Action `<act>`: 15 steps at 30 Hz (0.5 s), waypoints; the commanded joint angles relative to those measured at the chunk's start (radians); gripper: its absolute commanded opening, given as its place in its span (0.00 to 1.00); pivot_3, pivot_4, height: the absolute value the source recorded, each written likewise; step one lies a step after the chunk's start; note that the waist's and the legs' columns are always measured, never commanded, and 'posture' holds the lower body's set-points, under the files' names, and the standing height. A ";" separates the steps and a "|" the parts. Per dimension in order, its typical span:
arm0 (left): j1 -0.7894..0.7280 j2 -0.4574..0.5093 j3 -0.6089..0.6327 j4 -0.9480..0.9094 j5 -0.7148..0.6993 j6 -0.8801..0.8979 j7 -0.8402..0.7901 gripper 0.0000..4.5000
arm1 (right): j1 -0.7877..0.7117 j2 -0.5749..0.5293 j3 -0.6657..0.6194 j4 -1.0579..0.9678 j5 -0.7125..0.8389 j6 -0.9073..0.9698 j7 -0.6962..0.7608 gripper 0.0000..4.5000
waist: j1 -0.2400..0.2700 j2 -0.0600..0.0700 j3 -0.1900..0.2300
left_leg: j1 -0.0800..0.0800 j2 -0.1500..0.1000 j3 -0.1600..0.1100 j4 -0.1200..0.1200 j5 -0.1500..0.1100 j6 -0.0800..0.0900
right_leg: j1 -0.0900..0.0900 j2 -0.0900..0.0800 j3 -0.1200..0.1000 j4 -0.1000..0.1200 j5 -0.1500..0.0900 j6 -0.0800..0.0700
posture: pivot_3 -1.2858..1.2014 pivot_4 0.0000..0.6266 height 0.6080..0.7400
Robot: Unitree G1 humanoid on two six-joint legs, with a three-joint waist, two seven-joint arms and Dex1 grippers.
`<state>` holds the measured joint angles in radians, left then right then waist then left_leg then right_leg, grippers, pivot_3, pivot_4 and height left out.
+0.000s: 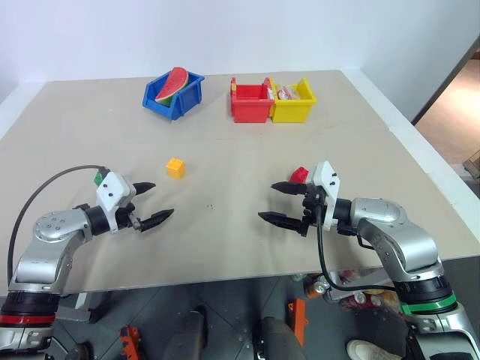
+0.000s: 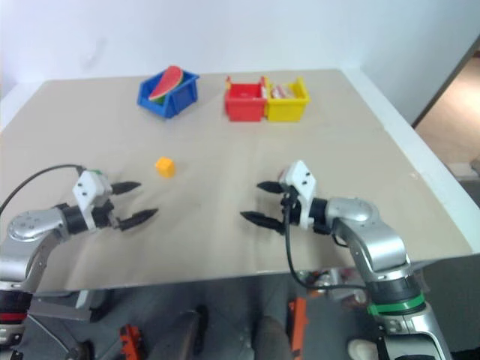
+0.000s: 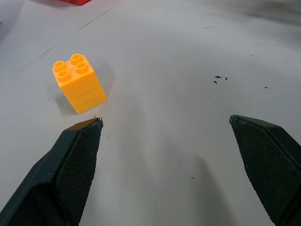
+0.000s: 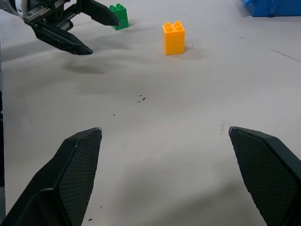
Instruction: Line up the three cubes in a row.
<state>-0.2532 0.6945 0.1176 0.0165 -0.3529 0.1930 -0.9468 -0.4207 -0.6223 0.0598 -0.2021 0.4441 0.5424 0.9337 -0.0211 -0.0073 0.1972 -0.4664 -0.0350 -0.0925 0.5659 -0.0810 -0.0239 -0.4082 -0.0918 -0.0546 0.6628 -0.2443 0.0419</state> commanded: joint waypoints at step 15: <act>0.072 -0.039 0.034 -0.178 -0.117 0.068 0.014 0.99 | 0.024 0.039 -0.033 -0.104 0.062 0.058 -0.085 1.00 | 0.000 0.000 0.000 | 0.000 0.003 0.004 0.000 0.000 0.000 | 0.000 0.000 0.001 0.000 0.001 0.000 | 0.52 0.24 1.00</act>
<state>-0.1854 0.6512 0.1354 -0.1001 -0.4160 0.2261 -0.9173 -0.3901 -0.5850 0.0582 -0.2615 0.4878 0.6122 0.8509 -0.0212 -0.0075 0.1971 -0.4662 -0.0323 -0.0885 0.5663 -0.0809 -0.0237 -0.4081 -0.0915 -0.0538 0.6628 -0.2438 0.0415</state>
